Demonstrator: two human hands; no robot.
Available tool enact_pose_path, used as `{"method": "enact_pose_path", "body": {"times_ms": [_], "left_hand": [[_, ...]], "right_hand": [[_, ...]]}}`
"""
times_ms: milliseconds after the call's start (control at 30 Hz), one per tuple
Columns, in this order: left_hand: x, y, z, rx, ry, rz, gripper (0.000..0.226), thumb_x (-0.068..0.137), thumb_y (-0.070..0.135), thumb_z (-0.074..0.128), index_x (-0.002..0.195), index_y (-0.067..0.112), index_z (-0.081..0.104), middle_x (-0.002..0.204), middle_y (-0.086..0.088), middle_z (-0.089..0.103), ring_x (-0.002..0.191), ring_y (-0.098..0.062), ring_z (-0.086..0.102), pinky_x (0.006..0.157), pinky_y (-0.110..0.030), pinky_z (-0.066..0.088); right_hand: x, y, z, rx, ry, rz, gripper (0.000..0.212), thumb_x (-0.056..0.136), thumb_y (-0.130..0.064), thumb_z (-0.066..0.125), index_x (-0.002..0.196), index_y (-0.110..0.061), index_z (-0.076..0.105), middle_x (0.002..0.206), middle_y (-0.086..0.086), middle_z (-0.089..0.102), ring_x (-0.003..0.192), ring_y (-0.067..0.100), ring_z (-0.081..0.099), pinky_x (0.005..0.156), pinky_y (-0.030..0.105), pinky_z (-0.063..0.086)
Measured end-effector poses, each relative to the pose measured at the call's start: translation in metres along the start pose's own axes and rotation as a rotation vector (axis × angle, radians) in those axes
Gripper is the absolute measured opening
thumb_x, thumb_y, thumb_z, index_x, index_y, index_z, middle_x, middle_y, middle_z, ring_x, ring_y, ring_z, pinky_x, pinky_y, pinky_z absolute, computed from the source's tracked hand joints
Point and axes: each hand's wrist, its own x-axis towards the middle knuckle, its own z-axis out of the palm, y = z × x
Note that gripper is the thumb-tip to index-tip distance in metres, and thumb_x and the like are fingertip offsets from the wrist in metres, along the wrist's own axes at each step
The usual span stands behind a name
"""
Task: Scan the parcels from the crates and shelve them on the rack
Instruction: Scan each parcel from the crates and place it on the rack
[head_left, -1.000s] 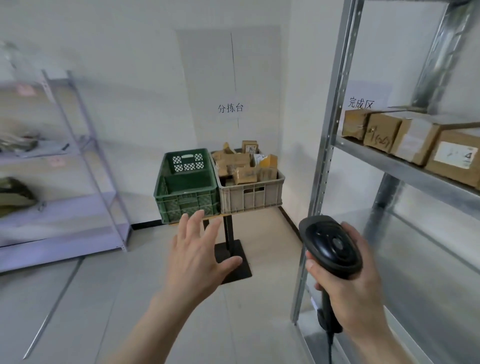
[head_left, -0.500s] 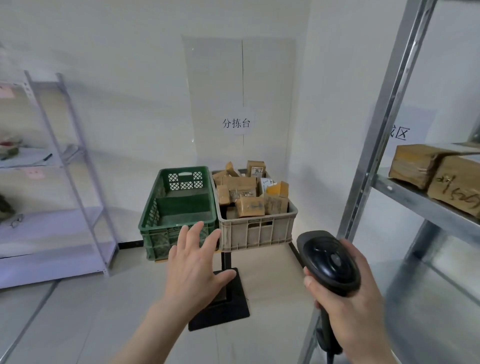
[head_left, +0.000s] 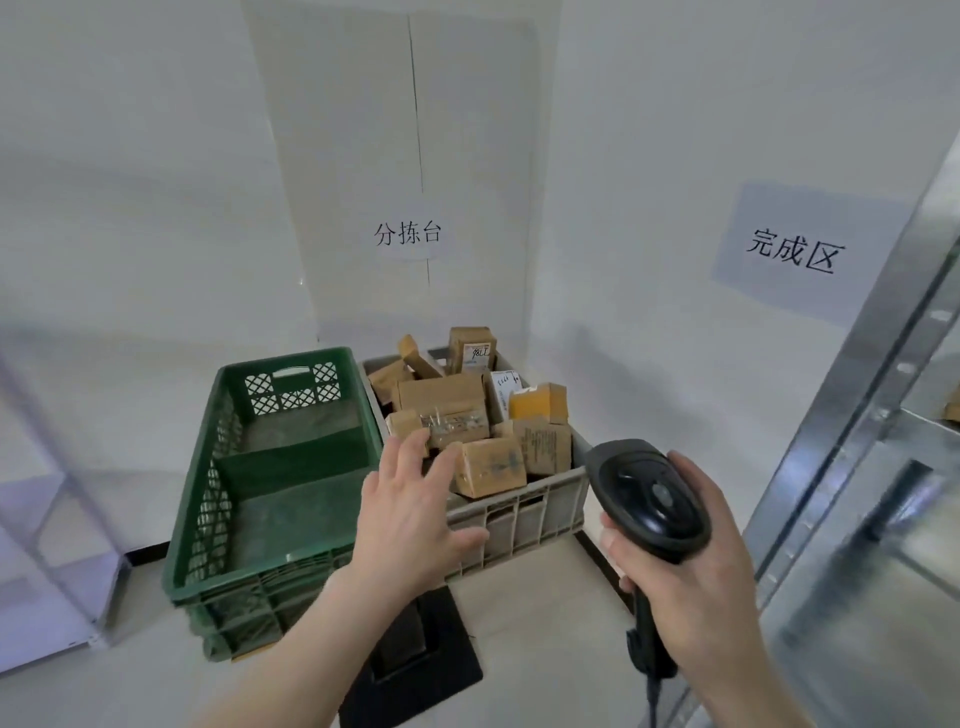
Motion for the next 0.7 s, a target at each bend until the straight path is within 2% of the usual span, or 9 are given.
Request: {"method": "enact_pose_path", "body": {"times_ms": [167, 400, 467, 533, 633, 700], "left_hand": [[0.069, 0.0, 0.044, 0.038, -0.09, 0.06, 0.101, 0.075, 0.065, 0.074, 0.155, 0.036, 0.019, 0.166, -0.003, 0.011, 0.154, -0.032, 0.002, 0.123, -0.054, 0.021], [0.132, 0.0, 0.115, 0.13, -0.329, 0.103, 0.099, 0.077, 0.055, 0.079, 0.151, 0.038, 0.015, 0.165, -0.001, 0.003, 0.154, -0.038, -0.004, 0.122, -0.06, 0.018], [0.143, -0.003, 0.13, 0.101, -0.362, 0.091, 0.098, 0.078, 0.054, 0.079, 0.15, 0.04, 0.015, 0.163, 0.001, 0.003, 0.153, -0.036, -0.002, 0.12, -0.059, 0.024], [0.154, -0.01, 0.143, 0.002, -0.346, 0.023, 0.099, 0.078, 0.055, 0.077, 0.15, 0.041, 0.012, 0.163, 0.002, 0.008, 0.153, -0.03, 0.005, 0.116, -0.053, 0.036], [0.171, -0.016, 0.156, -0.136, -0.284, -0.146, 0.104, 0.077, 0.068, 0.071, 0.154, 0.036, 0.007, 0.161, 0.002, 0.019, 0.151, -0.024, 0.014, 0.108, -0.043, 0.048], [0.183, -0.015, 0.161, -0.133, -0.26, -0.224, 0.102, 0.075, 0.078, 0.063, 0.153, 0.034, 0.014, 0.159, 0.0, 0.021, 0.149, -0.026, 0.017, 0.104, -0.043, 0.05]], "right_hand": [[0.061, 0.022, 0.027, 0.0, 0.015, -0.002, 0.086, 0.071, -0.013, 0.093, 0.137, -0.047, 0.049, 0.118, -0.021, 0.066, 0.108, 0.024, 0.068, 0.096, 0.06, 0.055], [0.148, 0.047, 0.061, 0.049, -0.049, 0.006, 0.083, 0.073, -0.006, 0.09, 0.134, -0.047, 0.051, 0.117, -0.003, 0.071, 0.105, 0.031, 0.069, 0.096, 0.062, 0.054], [0.166, 0.054, 0.069, 0.038, -0.075, -0.011, 0.081, 0.074, -0.004, 0.089, 0.136, -0.04, 0.052, 0.115, -0.001, 0.071, 0.101, 0.03, 0.069, 0.093, 0.064, 0.054], [0.181, 0.057, 0.075, 0.021, -0.082, -0.027, 0.078, 0.074, -0.002, 0.088, 0.134, -0.038, 0.054, 0.112, -0.002, 0.071, 0.095, 0.027, 0.07, 0.09, 0.063, 0.056], [0.198, 0.063, 0.082, 0.017, -0.082, -0.021, 0.075, 0.074, -0.001, 0.086, 0.13, -0.04, 0.055, 0.109, -0.003, 0.072, 0.091, 0.025, 0.07, 0.087, 0.062, 0.057], [0.207, 0.07, 0.089, 0.014, -0.074, 0.0, 0.075, 0.072, -0.009, 0.089, 0.132, -0.04, 0.054, 0.109, 0.001, 0.072, 0.092, 0.027, 0.07, 0.087, 0.063, 0.057]]}}
